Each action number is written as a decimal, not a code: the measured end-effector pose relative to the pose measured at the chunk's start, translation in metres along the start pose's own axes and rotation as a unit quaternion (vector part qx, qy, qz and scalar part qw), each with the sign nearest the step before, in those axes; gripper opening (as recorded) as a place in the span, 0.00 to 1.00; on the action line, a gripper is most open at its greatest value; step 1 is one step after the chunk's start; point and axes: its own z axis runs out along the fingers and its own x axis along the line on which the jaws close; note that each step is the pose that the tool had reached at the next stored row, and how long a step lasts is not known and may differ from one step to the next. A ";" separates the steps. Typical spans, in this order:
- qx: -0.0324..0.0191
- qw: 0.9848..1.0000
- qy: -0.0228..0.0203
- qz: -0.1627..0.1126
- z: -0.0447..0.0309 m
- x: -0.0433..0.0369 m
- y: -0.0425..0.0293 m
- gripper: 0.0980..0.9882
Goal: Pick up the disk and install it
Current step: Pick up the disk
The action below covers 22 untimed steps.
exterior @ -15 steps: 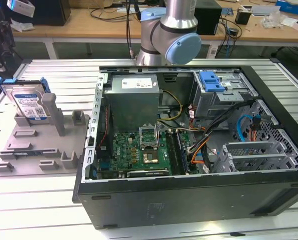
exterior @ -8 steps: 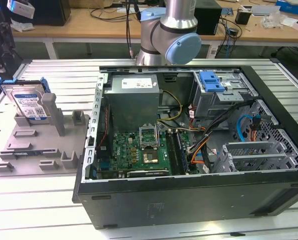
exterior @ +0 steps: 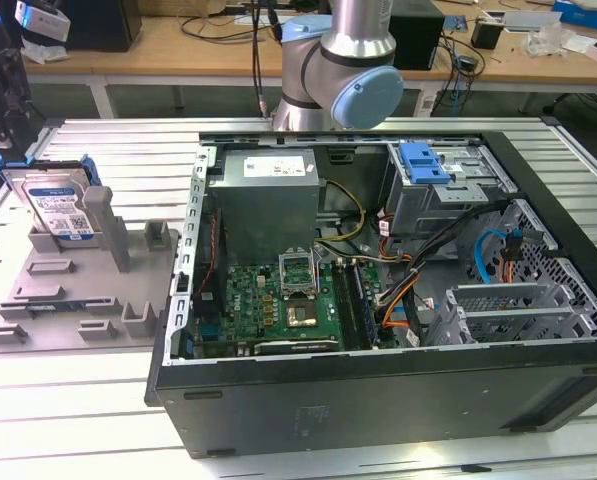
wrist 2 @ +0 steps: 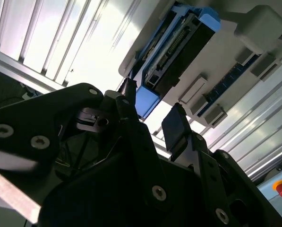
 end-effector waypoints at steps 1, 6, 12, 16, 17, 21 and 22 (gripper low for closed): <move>0.000 1.000 0.000 0.000 0.0005 0.0001 0.0001 0.45; 0.000 1.000 0.000 0.000 0.0037 0.0003 0.0007 0.45; 0.000 1.000 0.000 0.000 0.0083 0.0002 0.0022 0.45; 0.000 1.000 0.000 0.000 0.0121 0.0002 0.0027 0.45; 0.000 1.000 0.000 0.000 0.0125 0.0001 0.0027 0.45; 0.000 1.000 0.000 0.000 0.0153 0.0002 0.0026 0.45; 0.000 1.000 0.000 0.000 0.0158 0.0002 0.0026 0.45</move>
